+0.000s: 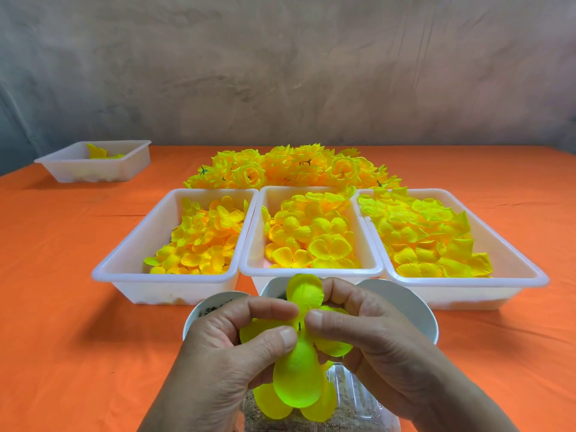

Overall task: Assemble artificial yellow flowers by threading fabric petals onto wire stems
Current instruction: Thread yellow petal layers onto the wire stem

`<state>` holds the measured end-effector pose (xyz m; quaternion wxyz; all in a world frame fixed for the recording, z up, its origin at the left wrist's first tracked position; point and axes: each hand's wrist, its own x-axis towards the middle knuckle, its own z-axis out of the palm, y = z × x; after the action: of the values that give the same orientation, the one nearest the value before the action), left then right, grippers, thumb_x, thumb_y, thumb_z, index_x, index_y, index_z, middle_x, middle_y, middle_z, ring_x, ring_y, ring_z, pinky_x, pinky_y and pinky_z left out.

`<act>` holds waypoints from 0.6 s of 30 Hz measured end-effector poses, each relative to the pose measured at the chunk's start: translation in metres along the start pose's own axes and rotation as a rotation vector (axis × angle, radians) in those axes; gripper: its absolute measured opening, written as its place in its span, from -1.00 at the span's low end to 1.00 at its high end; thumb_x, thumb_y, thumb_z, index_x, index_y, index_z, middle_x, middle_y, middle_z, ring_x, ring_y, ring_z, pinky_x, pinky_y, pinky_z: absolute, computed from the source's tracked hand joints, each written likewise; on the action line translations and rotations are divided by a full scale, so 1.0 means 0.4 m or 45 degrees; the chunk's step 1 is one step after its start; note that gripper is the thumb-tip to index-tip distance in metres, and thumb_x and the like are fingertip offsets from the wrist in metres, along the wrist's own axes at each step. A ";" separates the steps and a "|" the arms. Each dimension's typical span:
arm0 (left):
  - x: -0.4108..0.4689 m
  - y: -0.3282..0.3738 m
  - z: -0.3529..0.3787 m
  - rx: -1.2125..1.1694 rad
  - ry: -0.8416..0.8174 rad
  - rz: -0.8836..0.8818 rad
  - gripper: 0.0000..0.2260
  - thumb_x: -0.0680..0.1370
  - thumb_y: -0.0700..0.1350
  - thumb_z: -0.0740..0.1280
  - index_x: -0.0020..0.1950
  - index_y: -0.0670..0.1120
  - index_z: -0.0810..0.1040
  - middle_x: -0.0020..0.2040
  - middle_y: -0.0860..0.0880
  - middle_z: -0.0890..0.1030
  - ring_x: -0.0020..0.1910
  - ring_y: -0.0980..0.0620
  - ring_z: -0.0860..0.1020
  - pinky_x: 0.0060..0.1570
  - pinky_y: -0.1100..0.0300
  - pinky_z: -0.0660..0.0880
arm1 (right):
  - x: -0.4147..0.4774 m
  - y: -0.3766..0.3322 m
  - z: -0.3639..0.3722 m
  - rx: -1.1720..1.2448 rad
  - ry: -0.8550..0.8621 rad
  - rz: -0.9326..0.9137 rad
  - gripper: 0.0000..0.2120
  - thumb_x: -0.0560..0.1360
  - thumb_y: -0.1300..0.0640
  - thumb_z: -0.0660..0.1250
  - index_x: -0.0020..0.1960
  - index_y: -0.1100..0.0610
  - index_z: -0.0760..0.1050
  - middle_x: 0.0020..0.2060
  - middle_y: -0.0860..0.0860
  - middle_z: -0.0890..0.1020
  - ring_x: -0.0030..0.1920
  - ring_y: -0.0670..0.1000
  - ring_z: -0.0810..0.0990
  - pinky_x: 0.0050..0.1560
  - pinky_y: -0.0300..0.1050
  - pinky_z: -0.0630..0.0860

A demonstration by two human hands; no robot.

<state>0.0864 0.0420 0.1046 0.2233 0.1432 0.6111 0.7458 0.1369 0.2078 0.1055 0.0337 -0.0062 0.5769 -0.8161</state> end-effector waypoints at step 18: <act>-0.004 -0.018 -0.020 0.324 -0.052 -0.119 -0.88 0.44 -0.22 0.52 -0.20 0.01 0.71 -0.37 -0.14 0.65 -0.48 0.02 0.59 -0.53 0.22 0.51 | -0.003 0.032 -0.009 -0.476 0.253 0.118 -0.69 0.27 0.01 0.48 -0.03 0.04 0.51 -0.39 -0.05 0.54 -0.48 0.00 0.51 -0.54 -0.24 0.29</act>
<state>0.0848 0.0357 0.0961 0.2503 0.1570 0.7021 0.6479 0.1386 0.2071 0.0923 0.0124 0.0947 0.7182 -0.6892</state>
